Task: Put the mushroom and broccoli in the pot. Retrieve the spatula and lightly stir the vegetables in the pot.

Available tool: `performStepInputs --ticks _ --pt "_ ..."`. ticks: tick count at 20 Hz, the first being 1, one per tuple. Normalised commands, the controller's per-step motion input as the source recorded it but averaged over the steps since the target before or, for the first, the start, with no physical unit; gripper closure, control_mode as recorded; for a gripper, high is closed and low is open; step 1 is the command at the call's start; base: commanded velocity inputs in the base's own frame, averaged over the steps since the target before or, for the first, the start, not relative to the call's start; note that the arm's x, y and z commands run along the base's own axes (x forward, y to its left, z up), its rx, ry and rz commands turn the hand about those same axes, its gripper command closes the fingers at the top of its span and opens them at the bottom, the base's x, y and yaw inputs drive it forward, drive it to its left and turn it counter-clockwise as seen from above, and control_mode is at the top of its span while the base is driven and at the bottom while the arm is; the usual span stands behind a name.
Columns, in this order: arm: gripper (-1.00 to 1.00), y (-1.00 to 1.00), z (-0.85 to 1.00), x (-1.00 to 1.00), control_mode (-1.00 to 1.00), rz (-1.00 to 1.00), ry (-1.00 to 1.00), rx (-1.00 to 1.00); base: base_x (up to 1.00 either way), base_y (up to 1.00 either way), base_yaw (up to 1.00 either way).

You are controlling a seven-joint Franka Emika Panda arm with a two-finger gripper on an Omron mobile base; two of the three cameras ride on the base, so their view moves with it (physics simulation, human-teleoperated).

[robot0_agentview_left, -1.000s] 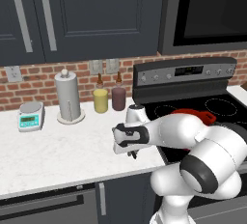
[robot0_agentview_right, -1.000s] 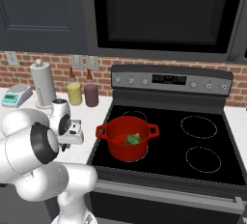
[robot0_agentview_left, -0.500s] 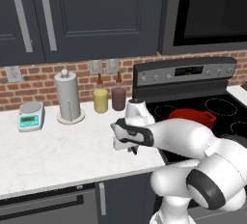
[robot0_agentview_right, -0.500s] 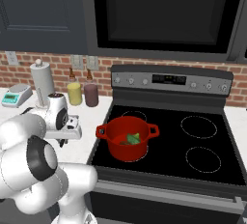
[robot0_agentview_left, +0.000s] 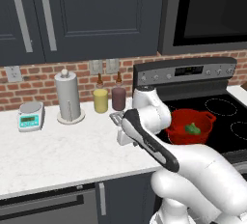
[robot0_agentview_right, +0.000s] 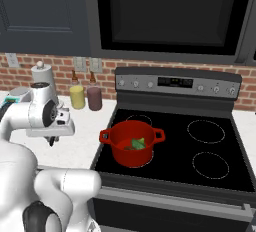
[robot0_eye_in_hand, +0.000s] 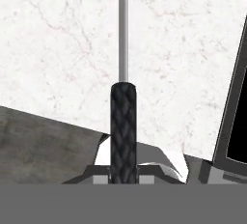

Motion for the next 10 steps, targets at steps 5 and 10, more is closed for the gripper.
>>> performStepInputs --ticks 5,10 --pt "1.00 -0.04 1.00 -0.68 -1.00 0.08 0.00 0.00 0.00 0.00 0.00" --pt "1.00 -0.55 0.97 -0.36 -1.00 0.02 0.00 -0.11 0.00 0.00 0.00"
